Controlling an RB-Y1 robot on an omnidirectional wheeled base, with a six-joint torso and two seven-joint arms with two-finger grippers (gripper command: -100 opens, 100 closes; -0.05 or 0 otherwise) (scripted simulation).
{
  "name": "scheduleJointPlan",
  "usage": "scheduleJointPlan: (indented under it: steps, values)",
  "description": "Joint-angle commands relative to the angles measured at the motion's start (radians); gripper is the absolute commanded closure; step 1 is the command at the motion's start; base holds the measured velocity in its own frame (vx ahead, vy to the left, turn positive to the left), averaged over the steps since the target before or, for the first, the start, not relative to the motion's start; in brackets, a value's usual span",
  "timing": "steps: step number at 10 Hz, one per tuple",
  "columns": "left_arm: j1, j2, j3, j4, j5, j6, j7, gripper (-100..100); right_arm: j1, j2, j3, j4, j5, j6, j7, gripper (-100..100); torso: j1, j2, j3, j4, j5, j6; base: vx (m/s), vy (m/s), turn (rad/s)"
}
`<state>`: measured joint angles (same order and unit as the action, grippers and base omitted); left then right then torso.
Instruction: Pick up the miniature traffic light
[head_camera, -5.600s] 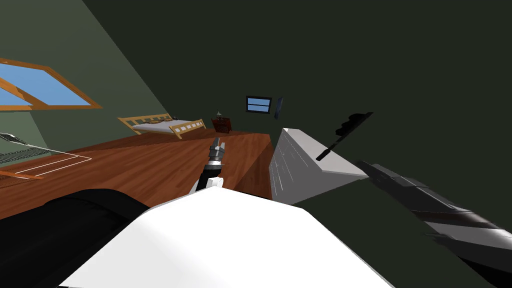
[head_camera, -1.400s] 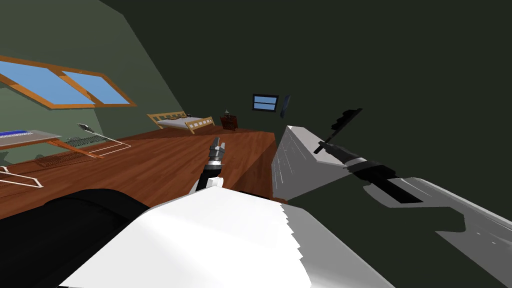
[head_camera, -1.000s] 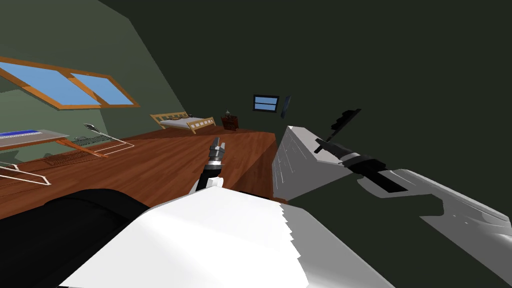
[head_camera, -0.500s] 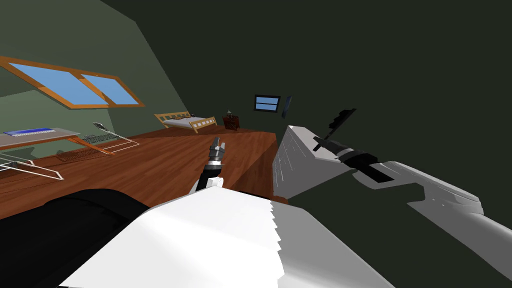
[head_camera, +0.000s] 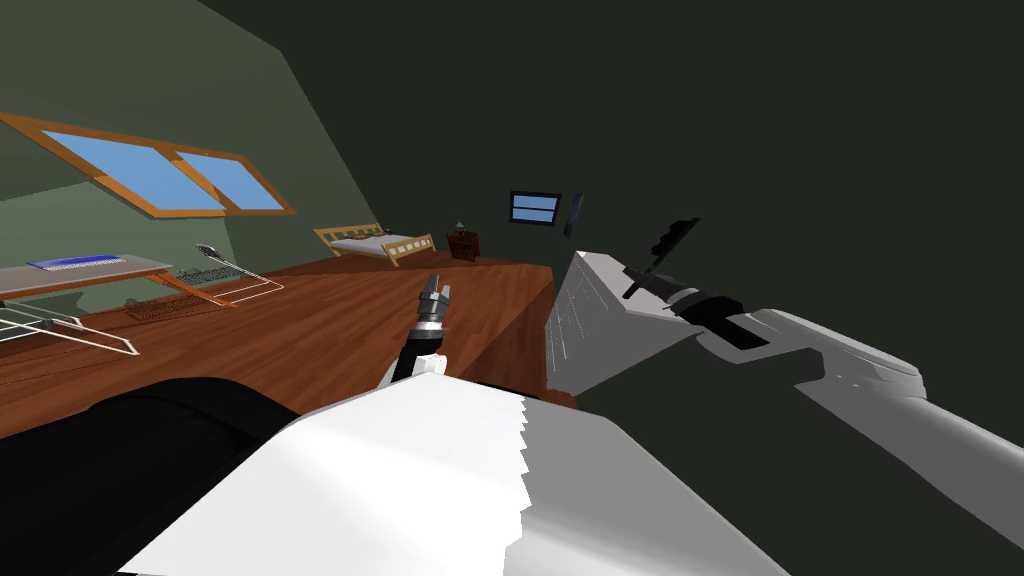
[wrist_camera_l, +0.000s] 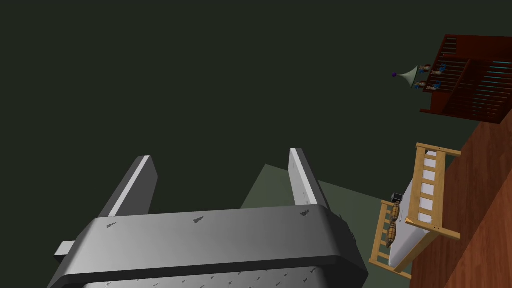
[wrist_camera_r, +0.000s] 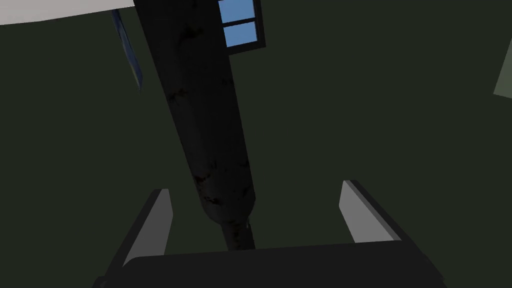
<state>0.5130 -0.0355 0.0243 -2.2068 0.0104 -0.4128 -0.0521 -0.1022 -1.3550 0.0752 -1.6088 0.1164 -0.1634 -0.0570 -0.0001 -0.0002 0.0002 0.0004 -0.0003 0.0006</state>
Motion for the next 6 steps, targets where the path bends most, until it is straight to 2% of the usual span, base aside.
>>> scheduleJointPlan:
  steps: [1, 3, 4, 6]
  values:
    - [0.000, 0.000, 0.000, 0.000, 0.000, 0.000, 0.000, 0, -0.050, -0.042, 0.050, 0.050, 0.019, 0.023, -0.012, -100, 0.000, 0.000, 0.000, 0.000, 0.000, 0.000, -0.101, -0.003, 0.095]
    - [0.000, 0.000, 0.000, 0.000, 0.000, 0.000, 0.000, 0, -0.102, -0.042, 0.100, 0.101, 0.019, 0.023, -0.012, -100, 0.000, 0.008, 0.004, 0.002, 0.000, 0.000, -0.110, 0.006, 0.033]
    - [0.000, 0.000, 0.000, 0.000, 0.000, 0.000, 0.000, 0, -0.137, -0.042, 0.134, 0.101, 0.019, 0.023, -0.012, -100, 0.000, 0.006, 0.004, 0.001, 0.000, 0.000, -0.023, 0.005, -0.012]
    - [0.000, 0.000, 0.000, 0.000, 0.000, 0.000, 0.000, 0, -0.184, -0.042, 0.144, 0.101, 0.019, 0.023, -0.012, -100, 0.000, 0.001, 0.001, 0.000, 0.000, 0.000, 0.006, 0.001, 0.002]
